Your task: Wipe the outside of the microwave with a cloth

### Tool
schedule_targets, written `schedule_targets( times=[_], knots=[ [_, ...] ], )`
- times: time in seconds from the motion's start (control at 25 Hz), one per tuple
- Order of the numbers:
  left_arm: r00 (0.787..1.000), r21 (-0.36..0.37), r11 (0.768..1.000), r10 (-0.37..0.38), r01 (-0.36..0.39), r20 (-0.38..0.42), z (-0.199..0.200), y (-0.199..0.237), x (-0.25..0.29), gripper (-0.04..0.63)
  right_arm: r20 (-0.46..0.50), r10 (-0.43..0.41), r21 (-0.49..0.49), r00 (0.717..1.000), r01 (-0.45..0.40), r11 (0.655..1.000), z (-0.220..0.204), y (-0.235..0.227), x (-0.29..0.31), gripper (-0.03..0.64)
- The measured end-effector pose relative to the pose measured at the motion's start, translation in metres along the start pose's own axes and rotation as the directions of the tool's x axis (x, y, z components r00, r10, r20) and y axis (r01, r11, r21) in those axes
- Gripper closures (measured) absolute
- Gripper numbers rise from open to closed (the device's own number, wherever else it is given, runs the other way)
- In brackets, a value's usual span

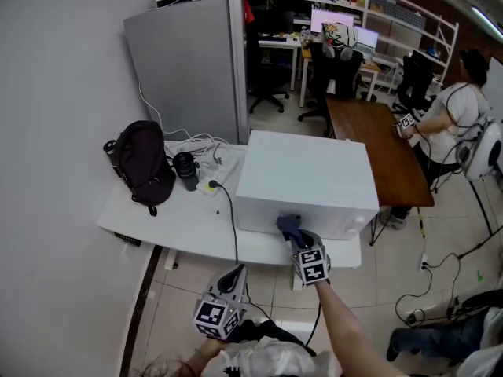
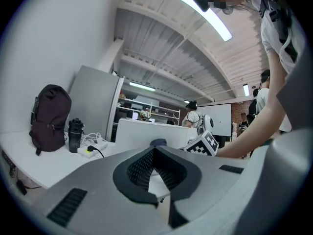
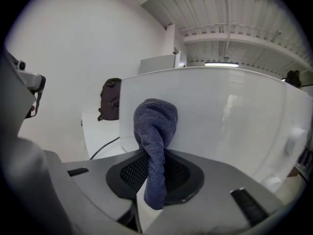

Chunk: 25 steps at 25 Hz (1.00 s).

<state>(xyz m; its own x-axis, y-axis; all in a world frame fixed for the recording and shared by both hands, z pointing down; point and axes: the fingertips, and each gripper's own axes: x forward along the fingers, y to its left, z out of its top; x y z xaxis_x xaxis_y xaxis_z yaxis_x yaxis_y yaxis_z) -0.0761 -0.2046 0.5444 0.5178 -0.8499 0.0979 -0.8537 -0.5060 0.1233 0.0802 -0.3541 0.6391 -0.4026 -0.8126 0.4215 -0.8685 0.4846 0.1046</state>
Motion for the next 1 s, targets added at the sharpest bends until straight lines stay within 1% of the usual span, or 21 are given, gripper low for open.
schedule_targets(
  times=[0.08, 0.16, 0.32, 0.4, 0.48, 0.52, 0.6, 0.68, 0.72, 0.76, 0.8, 0.88, 0.92, 1.0],
  knots=[
    [1.000, 0.002, 1.000, -0.029, 0.029, -0.005, -0.002, -0.008, 0.005, 0.609, -0.015, -0.072, 0.035, 0.997, 0.072, 0.997, -0.016, -0.038, -0.023, 0.537],
    [0.998, 0.005, 0.998, -0.057, 0.057, -0.009, -0.003, -0.017, 0.010, 0.609, -0.044, -0.142, 0.057, 0.989, 0.144, 0.988, -0.035, -0.076, -0.045, 0.537],
    [0.996, 0.007, 0.996, -0.091, 0.091, -0.012, -0.004, -0.028, 0.016, 0.609, -0.107, -0.262, 0.098, 0.959, 0.272, 0.957, -0.067, -0.139, -0.088, 0.537],
    [0.995, 0.005, 0.995, -0.095, 0.095, -0.014, -0.005, -0.029, 0.017, 0.609, -0.135, -0.298, 0.109, 0.945, 0.313, 0.943, -0.086, -0.162, -0.105, 0.537],
    [0.996, 0.000, 0.996, -0.092, 0.092, -0.014, -0.005, -0.027, 0.017, 0.609, -0.145, -0.298, 0.105, 0.944, 0.314, 0.944, -0.092, -0.172, -0.114, 0.537],
    [0.996, -0.004, 0.996, -0.090, 0.090, -0.014, -0.006, -0.026, 0.017, 0.609, -0.134, -0.277, 0.102, 0.951, 0.291, 0.951, -0.086, -0.168, -0.117, 0.537],
    [0.996, -0.009, 0.996, -0.085, 0.085, -0.016, -0.007, -0.024, 0.016, 0.609, -0.081, -0.197, 0.103, 0.977, 0.205, 0.973, -0.057, -0.141, -0.124, 0.537],
    [0.996, -0.008, 0.997, -0.082, 0.081, -0.020, -0.008, -0.022, 0.014, 0.609, 0.002, -0.094, 0.139, 0.996, 0.093, 0.986, -0.008, -0.099, -0.133, 0.537],
    [0.997, -0.007, 0.997, -0.078, 0.078, -0.023, -0.009, -0.020, 0.014, 0.609, 0.055, -0.039, 0.166, 0.998, 0.030, 0.986, 0.024, -0.077, -0.138, 0.537],
    [0.997, -0.006, 0.997, -0.074, 0.074, -0.025, -0.009, -0.017, 0.014, 0.609, 0.110, 0.019, 0.185, 0.994, -0.039, 0.982, 0.058, -0.055, -0.141, 0.537],
    [0.997, -0.006, 0.998, -0.068, 0.068, -0.026, -0.009, -0.014, 0.015, 0.609, 0.163, 0.079, 0.190, 0.984, -0.109, 0.976, 0.093, -0.034, -0.141, 0.537],
    [0.998, -0.010, 0.998, -0.055, 0.055, -0.020, -0.006, -0.007, 0.016, 0.609, 0.244, 0.185, 0.168, 0.952, -0.229, 0.959, 0.157, 0.002, -0.131, 0.537],
    [0.999, -0.015, 0.999, -0.051, 0.050, -0.013, -0.005, -0.004, 0.016, 0.609, 0.270, 0.222, 0.155, 0.937, -0.270, 0.950, 0.183, 0.017, -0.121, 0.537],
    [0.999, -0.023, 0.999, -0.047, 0.047, -0.003, -0.003, -0.001, 0.016, 0.609, 0.301, 0.270, 0.147, 0.915, -0.324, 0.935, 0.226, 0.042, -0.095, 0.537]
  ],
)
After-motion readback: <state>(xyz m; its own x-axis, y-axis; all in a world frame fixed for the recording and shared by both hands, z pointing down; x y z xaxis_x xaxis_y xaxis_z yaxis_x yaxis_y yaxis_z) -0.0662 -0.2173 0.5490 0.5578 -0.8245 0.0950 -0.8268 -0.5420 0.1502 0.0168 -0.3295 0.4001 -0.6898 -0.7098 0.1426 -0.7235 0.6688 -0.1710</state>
